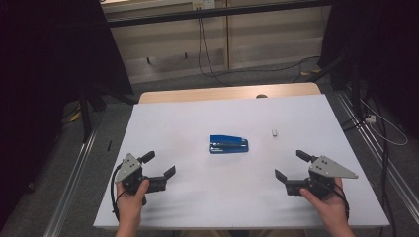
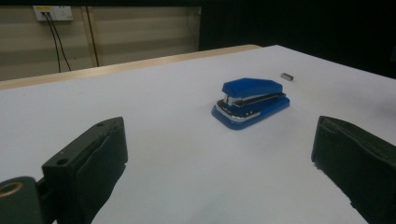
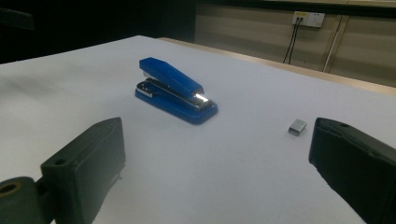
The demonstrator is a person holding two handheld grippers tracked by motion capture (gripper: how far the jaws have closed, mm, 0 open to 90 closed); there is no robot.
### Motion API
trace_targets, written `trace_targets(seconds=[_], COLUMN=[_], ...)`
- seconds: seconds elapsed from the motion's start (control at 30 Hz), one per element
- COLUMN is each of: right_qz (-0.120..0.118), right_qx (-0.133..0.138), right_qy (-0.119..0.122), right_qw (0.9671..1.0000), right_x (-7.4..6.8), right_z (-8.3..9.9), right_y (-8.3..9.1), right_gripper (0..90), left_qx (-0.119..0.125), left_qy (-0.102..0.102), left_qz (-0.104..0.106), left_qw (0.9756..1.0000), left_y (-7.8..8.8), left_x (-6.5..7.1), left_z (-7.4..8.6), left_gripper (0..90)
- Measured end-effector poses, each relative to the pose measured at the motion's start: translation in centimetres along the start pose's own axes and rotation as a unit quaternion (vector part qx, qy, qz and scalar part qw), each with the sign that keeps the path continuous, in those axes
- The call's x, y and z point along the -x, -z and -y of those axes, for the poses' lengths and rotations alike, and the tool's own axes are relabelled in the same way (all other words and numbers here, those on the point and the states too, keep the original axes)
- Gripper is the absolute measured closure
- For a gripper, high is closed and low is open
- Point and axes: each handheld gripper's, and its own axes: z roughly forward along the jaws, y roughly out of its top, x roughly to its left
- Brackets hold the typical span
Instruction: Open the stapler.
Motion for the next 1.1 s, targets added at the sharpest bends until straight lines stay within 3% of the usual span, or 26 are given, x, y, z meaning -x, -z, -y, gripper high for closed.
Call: trace_targets(seconds=[0.2,0.53,0.67,0.87,1.1], right_qz=[-0.003,-0.017,-0.023,-0.030,-0.037], right_qx=[-0.010,-0.020,-0.021,-0.017,-0.021], right_qy=[0.011,0.026,0.032,0.032,0.027], right_qw=[0.9999,0.9993,0.9990,0.9989,0.9987], right_x=[0.0,0.2,0.2,0.2,0.3], right_z=[-0.8,-1.9,-2.4,-3.1,-3.5], right_y=[-1.4,-4.3,-5.5,-6.7,-7.8], right_gripper=[4.3,4.8,5.5,5.4,7.3], left_qx=[0.002,0.004,0.005,0.000,-0.008], left_qy=[0.008,0.004,0.013,0.010,0.004], left_qz=[0.006,0.020,0.023,0.021,0.035], left_qw=[1.0000,0.9998,0.9996,0.9997,0.9994], left_y=[-1.2,-2.3,-3.6,-4.7,-6.0], left_x=[0.0,0.5,0.7,0.6,0.9], left_z=[-0.4,-1.2,-1.4,-1.7,-2.1], left_gripper=[3.6,3.6,3.7,3.7,3.8])
